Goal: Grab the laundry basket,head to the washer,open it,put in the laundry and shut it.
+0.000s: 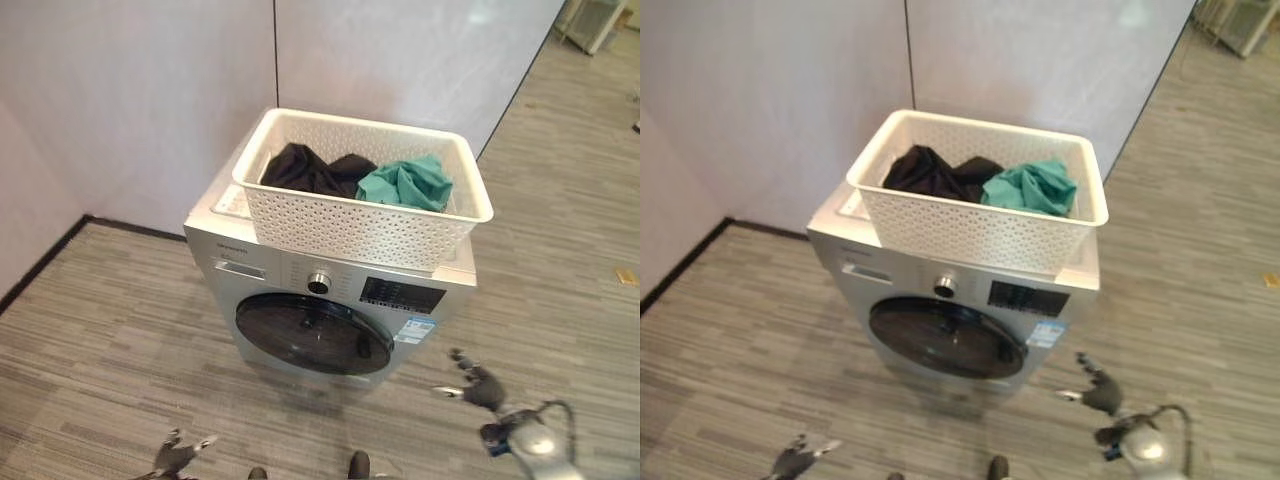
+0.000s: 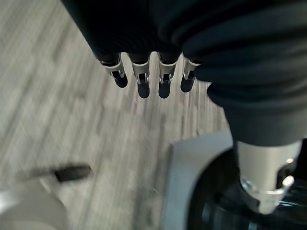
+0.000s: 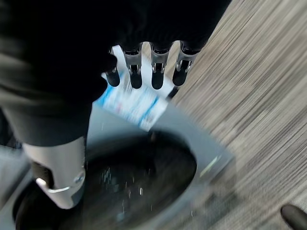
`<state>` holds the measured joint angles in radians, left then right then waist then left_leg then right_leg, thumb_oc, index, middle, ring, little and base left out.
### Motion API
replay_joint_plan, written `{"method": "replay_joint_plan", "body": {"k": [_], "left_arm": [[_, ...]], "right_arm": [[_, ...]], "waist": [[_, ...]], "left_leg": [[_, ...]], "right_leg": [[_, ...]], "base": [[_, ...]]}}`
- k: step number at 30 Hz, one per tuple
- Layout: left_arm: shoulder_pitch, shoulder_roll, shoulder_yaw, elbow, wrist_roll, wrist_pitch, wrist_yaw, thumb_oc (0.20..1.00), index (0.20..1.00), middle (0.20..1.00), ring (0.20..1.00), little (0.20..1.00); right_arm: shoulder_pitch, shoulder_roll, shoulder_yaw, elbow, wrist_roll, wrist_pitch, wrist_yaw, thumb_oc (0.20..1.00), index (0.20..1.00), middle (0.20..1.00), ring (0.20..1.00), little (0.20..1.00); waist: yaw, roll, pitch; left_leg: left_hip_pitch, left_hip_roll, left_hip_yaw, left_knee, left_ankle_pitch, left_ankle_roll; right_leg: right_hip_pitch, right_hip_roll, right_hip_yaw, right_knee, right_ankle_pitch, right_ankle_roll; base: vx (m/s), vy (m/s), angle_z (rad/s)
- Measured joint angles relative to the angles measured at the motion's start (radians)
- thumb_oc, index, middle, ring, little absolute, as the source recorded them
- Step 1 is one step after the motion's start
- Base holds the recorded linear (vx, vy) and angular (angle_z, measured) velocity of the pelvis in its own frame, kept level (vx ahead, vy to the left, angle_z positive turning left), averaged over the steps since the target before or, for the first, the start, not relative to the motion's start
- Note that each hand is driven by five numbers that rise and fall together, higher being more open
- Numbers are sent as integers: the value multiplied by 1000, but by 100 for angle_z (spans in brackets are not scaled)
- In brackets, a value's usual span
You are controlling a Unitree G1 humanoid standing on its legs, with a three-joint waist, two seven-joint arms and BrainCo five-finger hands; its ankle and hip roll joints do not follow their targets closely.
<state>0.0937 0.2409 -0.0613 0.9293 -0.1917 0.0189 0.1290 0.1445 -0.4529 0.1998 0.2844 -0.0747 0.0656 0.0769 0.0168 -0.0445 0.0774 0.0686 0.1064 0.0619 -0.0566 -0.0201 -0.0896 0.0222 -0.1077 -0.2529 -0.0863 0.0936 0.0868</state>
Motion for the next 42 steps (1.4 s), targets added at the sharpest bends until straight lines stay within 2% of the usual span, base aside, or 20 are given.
{"method": "replay_joint_plan", "body": {"k": [2,3,5,7,8,11,16,17,21,26,28,31,33,37,42], "left_arm": [[-43,-45,-50,115,-4,-10,12,1000,1000,1000,1000,1000],[-36,-55,-55,110,-5,-14,16,1000,1000,1000,1000,1000],[-45,-48,-82,109,-4,-15,23,1000,1000,1000,1000,1000],[-52,-47,-89,75,5,-19,30,1000,1000,1000,1000,1000],[-53,-41,-114,69,8,-19,36,1000,1000,1000,1000,1000],[-30,-30,-143,0,33,-25,41,1000,1000,1000,1000,1000],[16,-7,-152,-50,44,-31,29,1000,1000,1000,1000,1000],[17,-8,-153,-69,43,-32,17,1000,1000,1000,1000,1000],[21,-6,-154,-128,33,-36,14,1000,1000,1000,1000,1000],[2,-1,-158,-146,-5,-46,16,1000,1000,1000,1000,1000],[-21,-1,-158,-147,-6,-58,17,1000,1000,1000,1000,1000],[-56,-2,-200,-180,-44,-71,27,1000,1000,1000,1000,1000],[-70,0,-205,-201,-48,-79,44,1000,1000,1000,1000,1000],[-98,-7,-207,-231,-75,-84,64,1000,1000,1000,1000,1000],[-89,25,-208,-331,-17,-90,106,1000,1000,1000,1000,1000]], "right_arm": [[-60,4,63,47,-63,-9,-47,1000,1000,1000,1000,1000],[-73,7,70,60,-80,-10,-64,1000,1000,1000,1000,1000],[-165,-6,162,177,-150,-5,-98,1000,1000,1000,1000,1000],[-206,1,176,218,-189,-3,-119,1000,1000,1000,1000,1000],[-231,0,190,248,-201,-3,-127,1000,1000,1000,1000,1000],[-282,-3,200,312,-257,-3,-163,1000,1000,1000,1000,1000],[-327,-5,200,338,-275,-4,-189,1000,1000,1000,1000,1000],[-328,-5,202,362,-275,-3,-195,1000,1000,1000,1000,1000],[-339,-8,207,370,-275,-1,-219,1000,1000,1000,1000,1000],[-417,-2,231,430,-294,-2,-297,1000,1000,1000,1000,1000],[-467,-1,234,458,-293,3,-305,1000,1000,1000,1000,1000],[-586,58,228,565,-175,-8,-345,1000,1000,1000,1000,1000],[-591,76,232,568,-95,-45,-367,1000,1000,1000,1000,1000],[-586,113,240,580,6,-53,-371,1000,1000,1000,1000,1000],[-548,123,304,576,53,-83,-372,1000,1000,1000,1000,1000]], "waist": [[0,15,-3],[7,18,-2],[7,19,1],[51,28,10],[49,29,11],[84,38,30],[100,52,61],[119,59,78],[136,65,105],[133,71,141],[137,89,184],[140,131,240],[131,123,254],[133,120,253],[135,114,250]], "left_leg": [[2,1,-5,1,3,1],[2,2,-11,1,5,0],[1,2,-25,0,13,-6],[1,1,-32,0,16,-6],[1,0,-33,0,17,-6],[1,-3,-59,-4,23,-6],[-2,-4,-85,-19,33,-7],[-4,-5,-89,-19,33,-7],[-43,-9,-118,-16,44,-10],[-123,-14,-134,5,56,-11],[-134,-15,-138,14,61,-13],[-196,-15,-140,23,79,-16],[-214,-12,-133,36,79,-17],[-209,-11,-131,32,79,-17],[-194,-6,-128,16,79,-15]], "right_leg": [[7,1,-6,-1,3,4],[11,1,-12,-1,3,4],[15,1,-29,-1,2,4],[20,0,-36,-1,0,3],[20,0,-36,-1,0,3],[35,-5,-62,-1,-5,2],[40,-7,-89,-1,-5,2],[39,-8,-93,-1,-6,2],[18,-11,-118,-1,-5,1],[-44,-15,-132,-1,0,3],[-46,-14,-135,-1,9,-3],[-106,-14,-138,0,28,-12],[-129,-11,-130,-1,36,-19],[-125,-9,-120,-1,36,-19],[-115,-5,-115,-1,39,-22]], "base": [[5,-8,9],[4,-11,15],[18,-10,21],[10,-9,13],[-1,-8,15],[-1,-10,24],[-13,-11,15],[-45,-16,9],[-72,-5,21],[-111,21,9],[-123,35,6],[-164,67,-1],[-51,33,-10],[-12,22,-6],[16,-2,-2]]}}
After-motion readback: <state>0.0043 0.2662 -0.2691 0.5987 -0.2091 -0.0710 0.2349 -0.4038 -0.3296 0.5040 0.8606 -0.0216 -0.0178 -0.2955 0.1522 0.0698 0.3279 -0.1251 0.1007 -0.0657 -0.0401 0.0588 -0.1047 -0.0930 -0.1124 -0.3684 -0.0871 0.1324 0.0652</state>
